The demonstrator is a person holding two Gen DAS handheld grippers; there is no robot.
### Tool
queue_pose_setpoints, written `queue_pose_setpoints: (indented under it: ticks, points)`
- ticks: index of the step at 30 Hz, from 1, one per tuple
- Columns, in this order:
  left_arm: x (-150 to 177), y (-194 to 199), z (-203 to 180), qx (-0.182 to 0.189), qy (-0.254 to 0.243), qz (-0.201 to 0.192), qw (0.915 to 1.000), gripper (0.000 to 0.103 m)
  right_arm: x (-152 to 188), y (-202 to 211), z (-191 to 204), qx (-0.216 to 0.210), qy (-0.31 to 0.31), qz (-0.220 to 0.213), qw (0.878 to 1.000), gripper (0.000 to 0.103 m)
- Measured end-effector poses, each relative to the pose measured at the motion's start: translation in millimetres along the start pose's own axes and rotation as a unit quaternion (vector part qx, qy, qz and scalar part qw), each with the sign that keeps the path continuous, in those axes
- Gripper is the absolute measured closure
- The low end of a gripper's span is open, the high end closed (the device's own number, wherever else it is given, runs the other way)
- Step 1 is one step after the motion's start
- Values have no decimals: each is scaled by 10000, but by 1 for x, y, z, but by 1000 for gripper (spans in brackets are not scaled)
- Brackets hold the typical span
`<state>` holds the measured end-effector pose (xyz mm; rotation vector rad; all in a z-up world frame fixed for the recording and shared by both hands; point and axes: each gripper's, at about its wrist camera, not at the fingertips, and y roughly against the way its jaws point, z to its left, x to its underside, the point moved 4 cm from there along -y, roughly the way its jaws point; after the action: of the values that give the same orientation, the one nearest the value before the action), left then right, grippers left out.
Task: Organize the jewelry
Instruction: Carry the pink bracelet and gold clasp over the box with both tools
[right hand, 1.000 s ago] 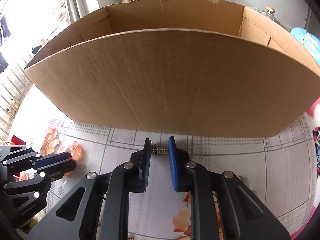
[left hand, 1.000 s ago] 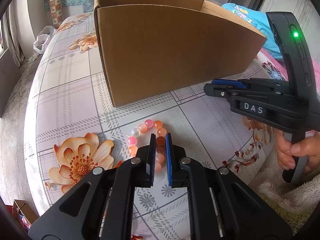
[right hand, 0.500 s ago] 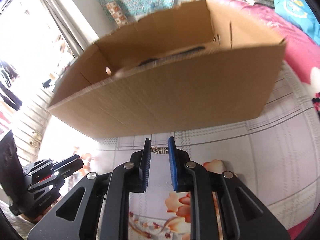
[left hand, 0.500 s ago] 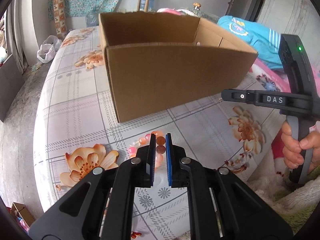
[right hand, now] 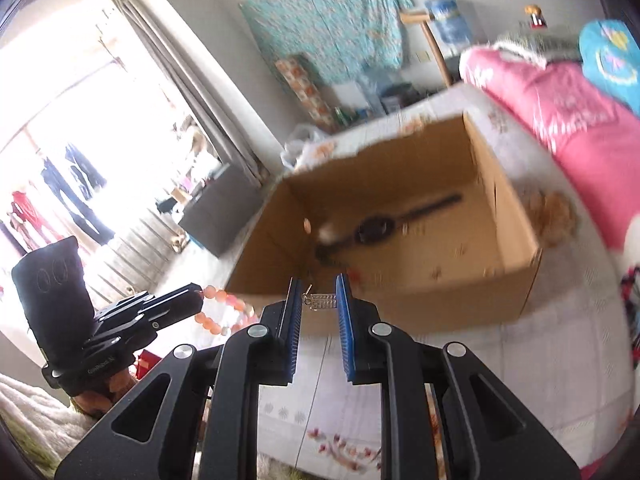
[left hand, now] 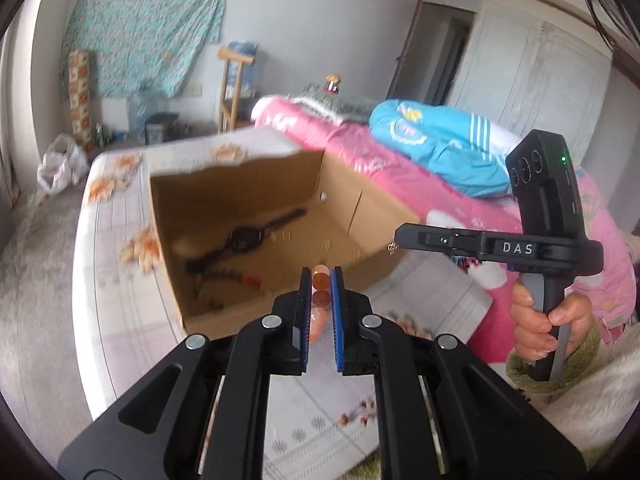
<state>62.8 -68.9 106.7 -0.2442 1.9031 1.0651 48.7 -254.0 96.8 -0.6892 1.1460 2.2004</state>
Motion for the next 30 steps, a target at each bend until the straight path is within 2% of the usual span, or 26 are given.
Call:
queue_pose_setpoints:
  ticks: [4,6,9,12,15,18,20,25,29,30]
  points:
    - [-37,-29,-5,99,-89,142,9998,95,-38,3,-10,34,103,-237,9997,86]
    - [-49,-51,-2,115,-86,447,9989,95,-54,-2,-20,31,89,-244,9997,86]
    - [-65,-100,7,229,19,1124,9934,95,-74,-11,-36,79,24,-188,9998,85]
    - [-68,-152,15,3,-184,1818,9832,95,-89,-20,-50,87,-84,-102,9999,85]
    - [-58,-203,26,-148,-273,2598,9652,95,-90,-30,-65,6,-297,-25,9996,85]
    - [-45,-236,35,-319,-369,3052,9510,95,-83,-36,-77,-54,-511,20,9987,85]
    - [-42,-249,38,-221,-189,3263,9448,95,-82,-36,-82,-56,-583,8,9983,85]
    - [-37,-269,42,-110,-45,3528,9356,94,-82,-34,-93,-32,-727,-6,9973,85]
    - [-29,-272,41,22,6,3624,9320,93,-82,-34,-94,7,-738,40,9973,85]
    - [-29,-270,42,52,61,3638,9315,90,-82,-34,-93,10,-726,57,9973,85]
